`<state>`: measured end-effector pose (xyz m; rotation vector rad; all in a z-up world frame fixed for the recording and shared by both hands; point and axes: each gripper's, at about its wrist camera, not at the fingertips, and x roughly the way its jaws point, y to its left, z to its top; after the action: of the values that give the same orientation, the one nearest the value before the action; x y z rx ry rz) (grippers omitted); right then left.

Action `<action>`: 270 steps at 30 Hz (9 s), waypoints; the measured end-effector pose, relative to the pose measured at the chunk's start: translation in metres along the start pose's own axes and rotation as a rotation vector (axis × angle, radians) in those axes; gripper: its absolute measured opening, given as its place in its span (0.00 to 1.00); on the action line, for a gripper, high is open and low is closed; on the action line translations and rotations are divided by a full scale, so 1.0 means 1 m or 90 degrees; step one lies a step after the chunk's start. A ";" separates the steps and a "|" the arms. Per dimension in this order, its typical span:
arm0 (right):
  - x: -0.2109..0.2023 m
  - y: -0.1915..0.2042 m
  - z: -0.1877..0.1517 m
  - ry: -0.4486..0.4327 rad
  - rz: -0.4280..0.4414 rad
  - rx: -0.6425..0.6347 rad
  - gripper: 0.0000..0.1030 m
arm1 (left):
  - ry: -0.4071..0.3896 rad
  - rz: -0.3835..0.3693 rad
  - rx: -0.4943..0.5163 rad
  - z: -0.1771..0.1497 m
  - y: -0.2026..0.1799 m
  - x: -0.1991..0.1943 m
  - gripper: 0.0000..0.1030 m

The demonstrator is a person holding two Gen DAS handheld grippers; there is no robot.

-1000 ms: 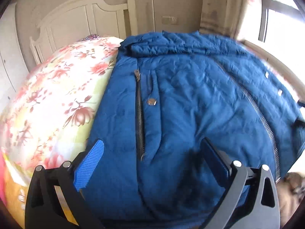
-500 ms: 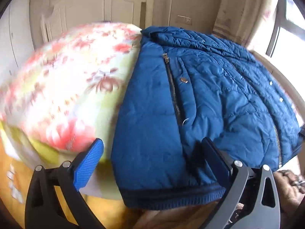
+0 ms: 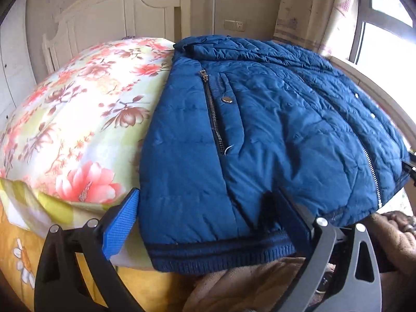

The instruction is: Fold large clothes

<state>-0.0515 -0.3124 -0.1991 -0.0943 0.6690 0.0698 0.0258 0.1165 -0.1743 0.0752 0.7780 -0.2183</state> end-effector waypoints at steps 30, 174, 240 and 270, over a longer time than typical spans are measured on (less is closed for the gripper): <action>-0.209 0.008 0.103 -0.298 0.141 -0.030 0.15 | -0.309 -0.292 -0.120 0.062 0.061 -0.211 0.23; 0.221 0.111 0.262 0.117 0.003 -0.093 0.63 | 0.071 0.031 0.027 0.250 -0.078 0.214 0.98; 0.212 0.146 0.260 0.153 0.082 -0.136 0.80 | 0.109 0.026 -0.086 0.237 0.006 0.202 0.98; 0.120 0.086 0.243 0.030 0.001 -0.065 0.88 | 0.106 0.033 -0.079 0.237 0.005 0.202 0.98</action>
<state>0.1839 -0.1967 -0.0901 -0.1932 0.7120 0.1038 0.3293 0.0531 -0.1482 -0.0040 0.9531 -0.1146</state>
